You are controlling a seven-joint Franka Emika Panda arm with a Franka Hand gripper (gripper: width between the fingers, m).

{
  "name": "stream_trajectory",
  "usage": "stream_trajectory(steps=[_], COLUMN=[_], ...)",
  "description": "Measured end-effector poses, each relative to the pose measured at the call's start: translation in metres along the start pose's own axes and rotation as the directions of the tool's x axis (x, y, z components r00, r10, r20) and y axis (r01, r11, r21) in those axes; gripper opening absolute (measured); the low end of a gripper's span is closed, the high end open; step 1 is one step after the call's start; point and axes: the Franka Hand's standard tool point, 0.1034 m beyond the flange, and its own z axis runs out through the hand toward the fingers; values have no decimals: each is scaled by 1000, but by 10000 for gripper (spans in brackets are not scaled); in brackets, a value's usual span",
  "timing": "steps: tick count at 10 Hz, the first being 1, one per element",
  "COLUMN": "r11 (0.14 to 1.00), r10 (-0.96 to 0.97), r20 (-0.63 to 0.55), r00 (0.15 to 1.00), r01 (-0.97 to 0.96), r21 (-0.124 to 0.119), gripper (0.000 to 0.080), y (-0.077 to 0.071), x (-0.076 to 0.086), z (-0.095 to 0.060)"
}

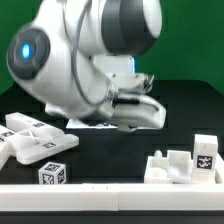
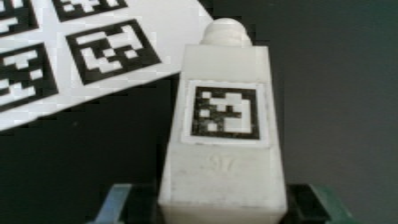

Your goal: Assemble chair

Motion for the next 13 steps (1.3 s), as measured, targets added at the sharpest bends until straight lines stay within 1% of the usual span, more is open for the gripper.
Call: stream_trajectory(steps=[1,2,3,4,5,6,7,8,9,10,11,12,13], r11=[999,998,997,996,996,996,995,992,988,980,971,977,975], r10=[-30,-49,-69,-82,-81,-80,-94,-122,-154,-194,-239,-211,-219], r20=[-77,-173,-237,-341,-372,-443,-490,-537,-575,-631,-657,-721,-774], r00=[997,984,969,937,925,893,867,835,804,751,715,660,594], r01=[31,54,76,88,88,89,99,121,144,169,187,161,167], r21=[14,22,21,3,2,-2,-15,-38,-63,-101,-150,-139,-147], gripper=[289,289,289,289,289,289,289,289,289,289,289,289,289], y=[-14,-24,-27,-28,-28,-28,-29,-31,-40,-54,-71,-89,-94], x=[-7,-9,-12,-10,-13,-7,-5,-3,-5,-3,-2,-2,-4], z=[-25,-41,-48,-49,-46,-50,-54,-68,-90,-110,-113,-111,-104])
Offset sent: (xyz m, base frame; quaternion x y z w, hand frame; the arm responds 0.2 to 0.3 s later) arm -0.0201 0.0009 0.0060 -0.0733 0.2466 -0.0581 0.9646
